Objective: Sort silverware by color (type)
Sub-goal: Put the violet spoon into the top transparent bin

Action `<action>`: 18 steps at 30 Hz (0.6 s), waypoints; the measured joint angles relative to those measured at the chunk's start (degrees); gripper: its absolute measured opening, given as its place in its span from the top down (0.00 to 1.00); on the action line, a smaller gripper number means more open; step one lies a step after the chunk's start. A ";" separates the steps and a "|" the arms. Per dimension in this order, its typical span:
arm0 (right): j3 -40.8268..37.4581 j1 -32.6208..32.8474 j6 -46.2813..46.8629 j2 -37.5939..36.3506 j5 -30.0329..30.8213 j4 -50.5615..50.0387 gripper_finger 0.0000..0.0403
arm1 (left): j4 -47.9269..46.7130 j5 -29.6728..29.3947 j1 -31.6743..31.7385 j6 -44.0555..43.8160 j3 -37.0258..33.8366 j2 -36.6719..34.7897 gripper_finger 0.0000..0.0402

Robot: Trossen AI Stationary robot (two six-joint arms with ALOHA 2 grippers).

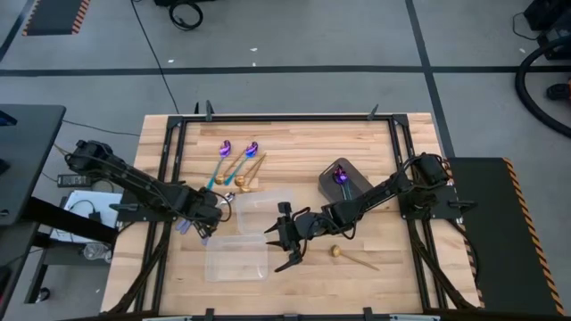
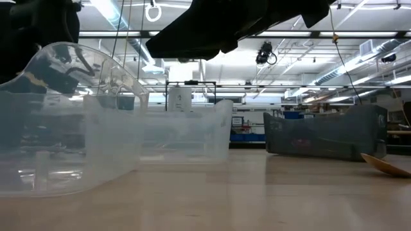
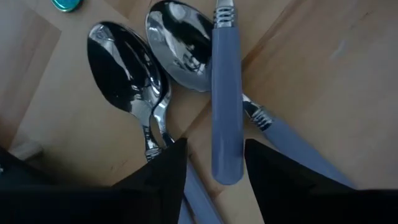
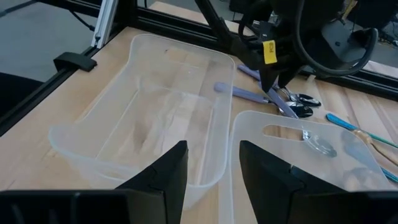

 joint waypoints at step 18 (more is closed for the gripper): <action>0.00 0.00 0.00 0.00 0.00 0.10 0.61 | 6.06 1.51 0.08 -0.40 -3.84 -0.09 0.78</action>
